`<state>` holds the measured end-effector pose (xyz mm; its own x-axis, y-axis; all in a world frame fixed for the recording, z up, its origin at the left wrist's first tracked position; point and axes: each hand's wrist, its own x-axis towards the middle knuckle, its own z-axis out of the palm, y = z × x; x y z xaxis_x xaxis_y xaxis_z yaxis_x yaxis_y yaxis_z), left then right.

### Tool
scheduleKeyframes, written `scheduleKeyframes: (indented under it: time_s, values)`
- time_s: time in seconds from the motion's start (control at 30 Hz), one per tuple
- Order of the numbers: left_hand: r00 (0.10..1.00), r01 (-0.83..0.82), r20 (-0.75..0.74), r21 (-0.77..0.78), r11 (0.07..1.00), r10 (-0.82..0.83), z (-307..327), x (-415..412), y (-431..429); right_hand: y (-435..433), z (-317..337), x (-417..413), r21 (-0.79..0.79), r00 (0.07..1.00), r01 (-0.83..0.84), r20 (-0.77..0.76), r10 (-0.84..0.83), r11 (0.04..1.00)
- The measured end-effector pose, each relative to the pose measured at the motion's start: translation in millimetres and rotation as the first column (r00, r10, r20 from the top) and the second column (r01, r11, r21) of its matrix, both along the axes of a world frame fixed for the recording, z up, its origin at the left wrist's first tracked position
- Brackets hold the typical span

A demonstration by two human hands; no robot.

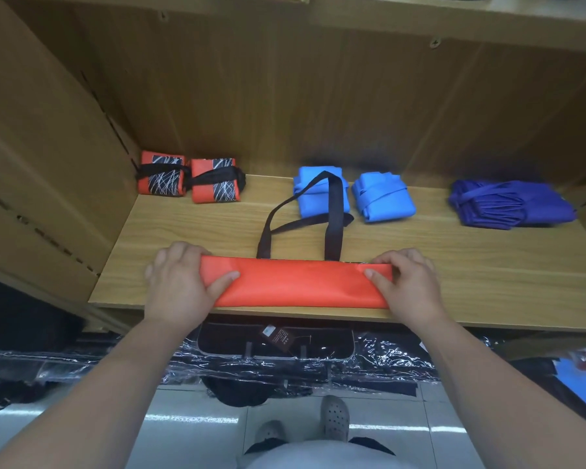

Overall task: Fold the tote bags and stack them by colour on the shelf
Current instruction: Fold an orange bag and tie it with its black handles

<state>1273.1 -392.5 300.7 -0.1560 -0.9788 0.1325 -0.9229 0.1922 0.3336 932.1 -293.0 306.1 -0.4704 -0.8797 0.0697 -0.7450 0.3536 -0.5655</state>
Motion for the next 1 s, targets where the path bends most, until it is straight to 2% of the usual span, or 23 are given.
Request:
scheduleKeyframes:
  time_s: [0.23,0.33,0.4,0.43,0.5,0.53,0.6,0.7,0.77,0.83,0.9,0.97,1.0]
  values:
    - [1.000,0.028,-0.002,0.050,0.998,-0.028,4,-6,-7,-13,13,12,0.141,0.986,0.094,-0.151,-0.072,0.986]
    - [0.998,0.046,-0.051,0.076,0.996,-0.042,7,-8,-5,-7,13,27,0.004,0.937,0.060,-0.345,-0.055,0.998]
    - [0.995,0.058,-0.081,0.068,0.996,-0.052,9,-8,-3,0,12,46,-0.105,0.900,-0.157,-0.425,0.099,0.982]
    - [0.994,0.061,-0.089,0.063,0.996,-0.056,9,-9,-2,2,10,55,-0.099,0.864,-0.303,-0.448,0.229,0.948]
    - [0.992,0.064,-0.112,0.068,0.996,-0.056,9,-9,-3,2,7,69,0.069,0.749,-0.536,-0.421,0.512,0.841]
    - [0.990,0.060,-0.132,0.073,0.996,-0.050,8,-8,-3,0,8,73,0.193,0.688,-0.596,-0.378,0.620,0.779]
    - [0.984,0.039,-0.179,0.079,0.996,-0.025,8,-6,-3,-4,9,78,0.368,0.608,-0.626,-0.323,0.725,0.688]
    - [0.957,0.011,-0.288,0.126,0.992,0.026,9,-6,-4,-7,10,78,0.460,0.550,-0.628,-0.308,0.777,0.627]
    - [0.899,-0.012,-0.424,0.224,0.975,0.109,11,-7,-4,-7,10,78,0.489,0.535,-0.627,-0.295,0.791,0.607]
    - [0.800,-0.043,-0.561,0.298,0.954,0.211,15,-8,-2,-7,9,78,0.510,0.533,-0.615,-0.294,0.794,0.601]
    - [0.666,-0.076,-0.681,0.344,0.936,0.304,19,-12,3,-7,10,79,0.524,0.533,-0.610,-0.283,0.797,0.594]
    - [0.479,-0.066,-0.784,0.416,0.907,0.394,23,-20,10,-7,11,83,0.539,0.524,-0.611,-0.273,0.807,0.579]
    - [0.437,-0.047,-0.797,0.443,0.895,0.417,21,-24,15,-6,12,87,0.548,0.516,-0.611,-0.271,0.813,0.571]
